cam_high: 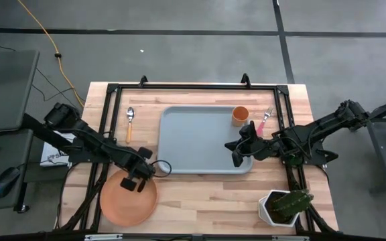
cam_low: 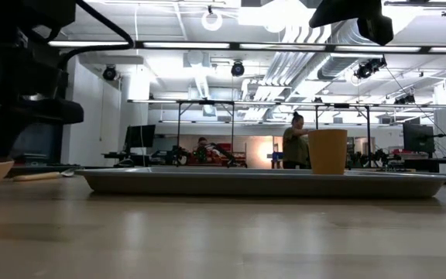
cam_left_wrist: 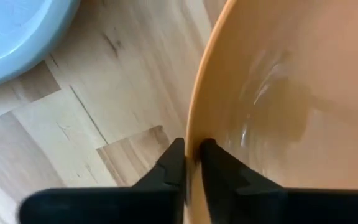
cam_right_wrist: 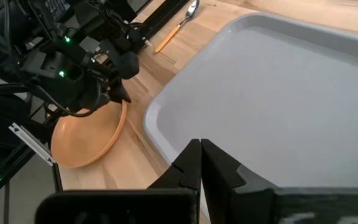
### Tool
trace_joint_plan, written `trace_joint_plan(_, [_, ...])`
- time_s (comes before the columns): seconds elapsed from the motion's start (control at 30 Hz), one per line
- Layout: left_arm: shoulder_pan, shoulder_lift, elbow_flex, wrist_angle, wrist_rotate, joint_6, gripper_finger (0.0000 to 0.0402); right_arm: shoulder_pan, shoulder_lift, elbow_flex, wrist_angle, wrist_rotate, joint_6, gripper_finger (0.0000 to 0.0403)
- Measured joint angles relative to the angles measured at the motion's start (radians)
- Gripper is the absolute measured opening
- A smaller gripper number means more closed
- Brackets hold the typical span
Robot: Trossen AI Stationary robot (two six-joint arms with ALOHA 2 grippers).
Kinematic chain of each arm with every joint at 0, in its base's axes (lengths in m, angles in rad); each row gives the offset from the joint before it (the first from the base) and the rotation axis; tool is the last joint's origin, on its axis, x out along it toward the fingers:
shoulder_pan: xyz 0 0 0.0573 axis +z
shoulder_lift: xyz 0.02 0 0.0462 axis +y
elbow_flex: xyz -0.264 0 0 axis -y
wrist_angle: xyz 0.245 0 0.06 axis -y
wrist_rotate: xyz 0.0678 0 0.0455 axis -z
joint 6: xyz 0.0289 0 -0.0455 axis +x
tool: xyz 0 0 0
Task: Pick and place plate/cup/fork/spoon on tray
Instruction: Put the orange plate on the gray tray
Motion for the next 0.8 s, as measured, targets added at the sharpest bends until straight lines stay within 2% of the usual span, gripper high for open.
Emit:
trace_joint_plan(0.27, [0.019, -0.046, 0.014, -0.016, 0.04, -0.016, 0.0003, 0.0, 0.0, 0.0, 0.0, 0.008, 0.0, 0.0001])
trace_joint_plan(0.4, [0.032, -0.063, 0.066, -0.108, 0.102, -0.05, 0.0001, 0.0, 0.0, 0.0, 0.0, 0.002, 0.0, 0.0001])
trace_joint_plan(0.6, [0.053, -0.082, 0.271, -0.332, 0.285, -0.089, 0.0, 0.0, 0.0, 0.0, 0.014, 0.001, -0.002, 0.0])
trace_joint_plan(0.7, [0.078, -0.084, 0.417, -0.428, 0.289, -0.134, 0.0, 0.0, -0.002, 0.0, 0.052, -0.005, -0.038, 0.0])
trace_joint_plan(0.8, [0.125, -0.083, 0.55, -0.457, 0.29, -0.187, 0.0, 0.0, -0.017, 0.0, 0.106, -0.027, -0.099, 0.0])
